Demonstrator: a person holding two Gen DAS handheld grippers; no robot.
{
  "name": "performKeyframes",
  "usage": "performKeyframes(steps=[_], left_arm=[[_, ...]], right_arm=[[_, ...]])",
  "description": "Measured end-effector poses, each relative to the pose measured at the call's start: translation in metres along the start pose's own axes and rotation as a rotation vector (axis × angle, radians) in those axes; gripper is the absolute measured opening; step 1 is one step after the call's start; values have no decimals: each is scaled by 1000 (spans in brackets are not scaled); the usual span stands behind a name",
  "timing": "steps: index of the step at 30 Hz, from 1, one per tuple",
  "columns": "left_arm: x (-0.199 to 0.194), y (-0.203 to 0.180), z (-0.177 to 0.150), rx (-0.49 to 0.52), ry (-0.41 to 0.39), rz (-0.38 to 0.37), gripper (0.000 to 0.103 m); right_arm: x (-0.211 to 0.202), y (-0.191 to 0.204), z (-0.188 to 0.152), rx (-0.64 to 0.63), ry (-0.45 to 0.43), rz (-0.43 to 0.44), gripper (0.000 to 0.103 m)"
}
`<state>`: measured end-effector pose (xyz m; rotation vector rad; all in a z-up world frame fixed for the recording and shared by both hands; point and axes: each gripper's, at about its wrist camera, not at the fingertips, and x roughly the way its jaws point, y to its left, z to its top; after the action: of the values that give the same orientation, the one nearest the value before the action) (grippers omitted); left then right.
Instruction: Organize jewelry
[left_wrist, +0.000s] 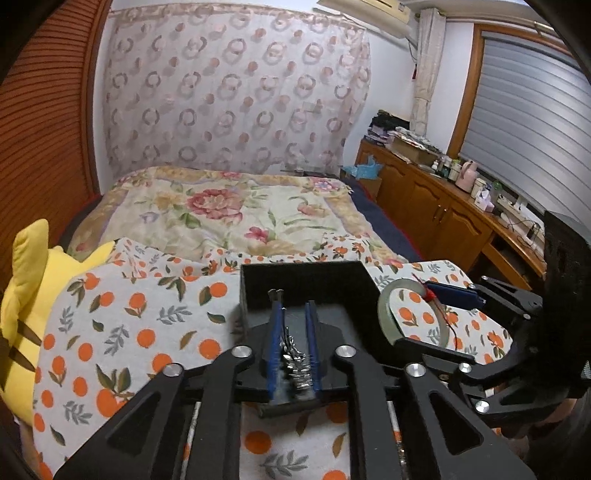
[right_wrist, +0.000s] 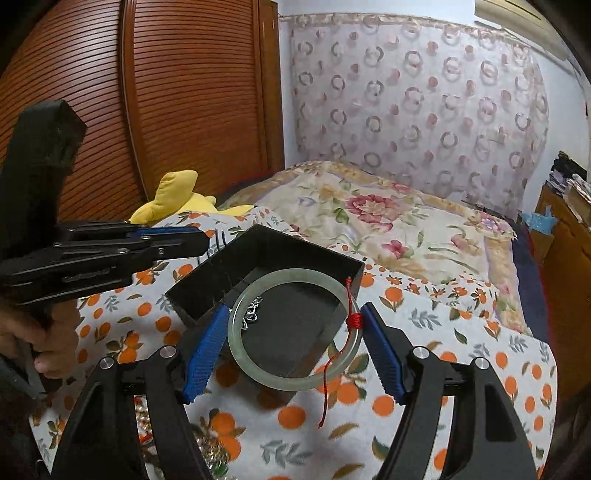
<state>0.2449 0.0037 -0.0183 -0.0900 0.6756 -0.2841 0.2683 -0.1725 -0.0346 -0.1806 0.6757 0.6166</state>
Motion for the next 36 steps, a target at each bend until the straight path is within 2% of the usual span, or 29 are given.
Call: performKeyframes(steps=[4, 7, 9, 11, 12, 14, 18, 20, 27, 36], left_arm=[[-6, 10, -1, -6, -9, 16, 26], [-13, 18, -3, -13, -10, 26, 30], [-20, 22, -7, -13, -16, 43, 38], [-25, 25, -12, -1, -19, 69, 52], [-27, 26, -14, 7, -19, 81, 55], [-31, 28, -21, 16, -17, 102, 66], [-38, 32, -33, 22, -12, 125, 78], [-42, 32, -41, 27, -12, 143, 88], [-57, 25, -62, 30, -3, 161, 95], [-74, 0, -103, 72, 37, 138, 95]], right_arm=[[16, 3, 9, -16, 13, 10, 75], [28, 8, 13, -38, 29, 13, 75], [39, 13, 14, -54, 48, 9, 75], [48, 16, 13, -63, 65, 3, 75], [51, 18, 14, -65, 70, 2, 75], [55, 19, 13, -63, 80, -2, 75], [59, 21, 14, -57, 85, -13, 75], [57, 21, 14, -54, 78, -18, 78], [20, 17, 9, -29, 24, -40, 81], [-44, 30, -33, 15, -9, -49, 81]])
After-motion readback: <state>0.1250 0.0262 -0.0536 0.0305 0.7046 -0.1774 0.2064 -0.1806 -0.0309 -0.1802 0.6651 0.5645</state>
